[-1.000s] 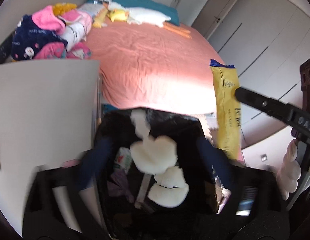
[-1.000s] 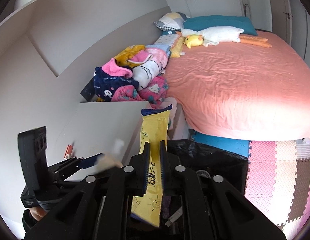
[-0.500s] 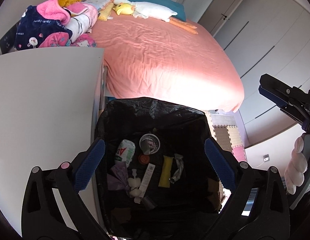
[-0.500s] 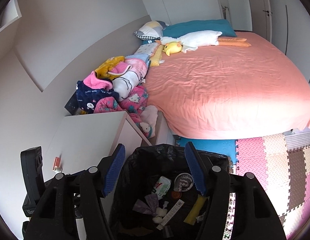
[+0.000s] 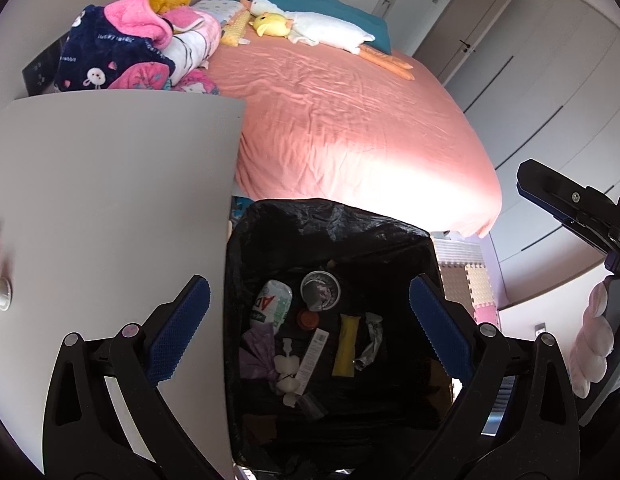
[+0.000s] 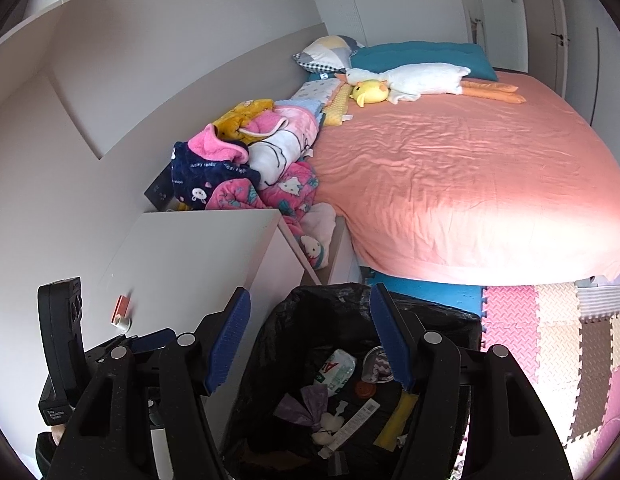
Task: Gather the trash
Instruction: 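Move both open tools back over the table toward the pink strip and cup, then grasp the small white cup with the right tool while the left tool grasps the pink strip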
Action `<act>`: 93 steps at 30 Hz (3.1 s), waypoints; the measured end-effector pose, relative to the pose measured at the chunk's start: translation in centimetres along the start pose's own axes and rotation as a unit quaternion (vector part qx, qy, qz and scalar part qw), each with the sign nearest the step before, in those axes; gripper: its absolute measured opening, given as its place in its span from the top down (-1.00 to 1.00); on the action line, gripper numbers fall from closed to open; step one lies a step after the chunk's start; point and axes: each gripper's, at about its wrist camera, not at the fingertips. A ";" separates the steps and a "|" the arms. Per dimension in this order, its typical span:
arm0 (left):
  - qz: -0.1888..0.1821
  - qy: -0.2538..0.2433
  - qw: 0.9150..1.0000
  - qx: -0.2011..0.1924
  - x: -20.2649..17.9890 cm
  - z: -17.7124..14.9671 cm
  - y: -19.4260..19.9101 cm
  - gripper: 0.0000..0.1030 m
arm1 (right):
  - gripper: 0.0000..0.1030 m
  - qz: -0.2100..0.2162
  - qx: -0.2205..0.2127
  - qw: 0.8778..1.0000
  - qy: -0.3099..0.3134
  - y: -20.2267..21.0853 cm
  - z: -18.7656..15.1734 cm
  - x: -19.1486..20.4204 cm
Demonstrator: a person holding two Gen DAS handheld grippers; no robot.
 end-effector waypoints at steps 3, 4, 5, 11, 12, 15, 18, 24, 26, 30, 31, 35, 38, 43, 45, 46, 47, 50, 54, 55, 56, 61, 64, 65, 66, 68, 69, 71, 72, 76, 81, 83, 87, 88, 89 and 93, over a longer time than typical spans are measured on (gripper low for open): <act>0.005 0.006 1.000 -0.003 0.7 -0.1 0.4 -0.87 | -0.23 0.005 0.003 1.000 0.005 -0.4 0.0 0.6; 0.006 0.007 1.000 -0.004 1.0 -0.2 0.5 -0.87 | -0.23 0.008 0.004 1.000 0.008 -0.5 0.0 1.0; 0.008 0.010 1.000 -0.005 1.3 -0.2 0.6 -0.87 | -0.23 0.010 0.005 1.000 0.011 -0.6 0.0 1.3; 0.023 0.023 0.999 -0.014 3.1 -0.3 1.7 -0.87 | -0.23 0.023 0.009 0.999 0.030 -1.6 -0.1 3.3; 0.027 0.025 0.999 -0.016 3.4 -0.4 2.0 -0.87 | -0.23 0.028 0.011 0.999 0.033 -1.9 -0.1 3.8; 0.036 0.031 0.999 -0.020 4.4 -0.6 2.6 -0.87 | -0.23 0.038 0.017 0.998 0.041 -2.5 -0.3 4.8; 0.046 0.040 0.998 -0.023 5.5 -0.9 3.3 -0.87 | -0.23 0.048 0.025 0.997 0.049 -3.3 -0.5 6.1; 0.066 0.061 0.996 -0.029 7.7 -1.4 4.4 -0.87 | -0.23 0.066 0.040 0.995 0.068 -4.7 -1.0 8.6; 0.073 0.068 0.994 -0.033 8.6 -1.6 4.8 -0.87 | -0.23 0.071 0.042 0.994 0.074 -5.0 -1.2 9.2; 0.085 0.081 0.992 -0.039 9.8 -2.0 5.6 -0.87 | -0.23 0.082 0.047 0.991 0.094 -5.9 -1.6 11.1; 0.088 0.085 0.992 -0.040 10.2 -2.1 5.8 -0.87 | -0.23 0.085 0.048 0.990 0.098 -6.1 -1.8 11.5; 0.098 0.101 0.989 -0.048 11.6 -2.7 6.7 -0.87 | -0.23 0.097 0.053 0.987 0.119 -6.8 -2.4 13.2; 0.106 0.111 0.987 -0.054 12.6 -3.2 7.5 -0.87 | -0.23 0.105 0.058 0.985 0.128 -7.3 -2.8 14.3; 0.121 0.134 0.982 -0.061 14.6 -4.2 8.6 -0.87 | -0.23 0.118 0.071 0.980 0.143 -8.6 -3.6 16.3; 0.127 0.142 0.980 -0.063 15.4 -4.5 9.0 -0.87 | -0.23 0.123 0.076 0.978 0.150 -9.2 -3.9 17.1; 0.129 0.145 0.979 -0.064 15.7 -4.6 9.2 -0.87 | -0.23 0.125 0.077 0.977 0.153 -9.4 -4.1 17.5; 0.131 0.149 0.978 -0.065 16.1 -4.7 9.4 -0.87 | -0.23 0.128 0.078 0.976 0.156 -9.6 -4.2 17.8; 0.139 0.159 0.975 -0.070 17.2 -5.3 10.0 -0.87 | -0.23 0.137 0.080 0.973 0.165 -10.3 -4.8 18.8; 0.149 0.172 0.971 -0.074 18.6 -6.0 10.8 -0.87 | -0.23 0.148 0.078 0.970 0.175 -11.3 -5.4 20.3; 0.152 0.176 0.970 -0.075 19.0 -6.2 11.0 -0.87 | -0.23 0.151 0.081 0.969 0.176 -11.6 -5.6 20.7; 0.155 0.178 0.969 -0.075 19.3 -6.4 11.2 -0.87 | -0.23 0.152 0.084 0.969 0.177 -11.8 -5.7 21.0; 0.167 0.196 0.963 -0.079 21.0 -7.4 12.1 -0.87 | -0.23 0.162 0.093 0.963 0.197 -13.4 -6.7 23.0; 0.173 0.207 0.960 -0.081 22.0 -7.9 12.6 -0.87 | -0.23 0.168 0.098 0.957 0.214 -14.3 -7.5 24.3; 0.175 0.210 0.958 -0.082 22.4 -8.0 12.8 -0.87 | -0.23 0.170 0.100 0.956 0.217 -14.5 -7.6 24.6; 0.177 0.213 0.957 -0.083 22.7 -8.1 12.9 -0.87 | -0.23 0.174 0.103 0.953 0.224 -14.8 -7.9 25.2; 0.185 0.215 0.955 -0.084 23.2 -8.3 13.2 -0.87 | -0.23 0.177 0.107 0.950 0.233 -15.1 -8.3 25.9; 0.191 0.215 0.954 -0.087 23.5 -8.4 13.4 -0.87 | -0.22 0.180 0.109 0.948 0.238 -15.3 -8.5 26.4; 0.200 0.217 0.951 -0.094 24.0 -8.7 13.9 -0.87 | -0.22 0.183 0.114 0.945 0.247 -15.8 -8.9 27.2; 0.206 0.217 0.949 -0.096 24.3 -8.8 14.1 -0.87 | -0.22 0.185 0.117 0.943 0.251 -16.0 -9.2 27.6; 0.220 0.221 0.945 -0.098 25.2 -9.2 14.8 -0.87 | -0.22 0.189 0.128 0.937 0.265 -17.1 -10.2 29.3; 0.222 0.235 0.942 -0.096 26.5 -9.7 15.1 -0.87 | -0.17 0.190 0.144 0.930 0.280 -18.8 -11.4 31.3; 0.222 0.241 0.940 -0.095 26.9 -10.0 15.2 -0.87 | -0.17 0.191 0.149 0.927 0.288 -19.4 -11.9 32.0; 0.224 0.249 0.938 -0.094 27.5 -10.5 15.2 -0.87 | -0.15 0.192 0.158 0.921 0.298 -20.3 -12.8 33.2; 0.224 0.251 0.937 -0.093 27.7 -10.6 15.2 -0.87 | -0.14 0.192 0.160 0.921 0.301 -20.6 -12.9 33.4; 0.224 0.252 0.937 -0.093 27.8 -10.7 15.2 -0.87 | -0.14 0.190 0.160 0.920 0.303 -20.7 -13.2 33.6; 0.227 0.257 0.935 -0.092 28.4 -11.0 15.3 -0.87 | -0.11 0.186 0.164 0.918 0.310 -21.8 -13.6 34.3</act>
Point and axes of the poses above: each gripper's, at about its wrist camera, not at the fingertips, and y roughly against the way its jaws point, x to its left, z to its top, and after that the axes turned 7 degrees about -x, right-handed
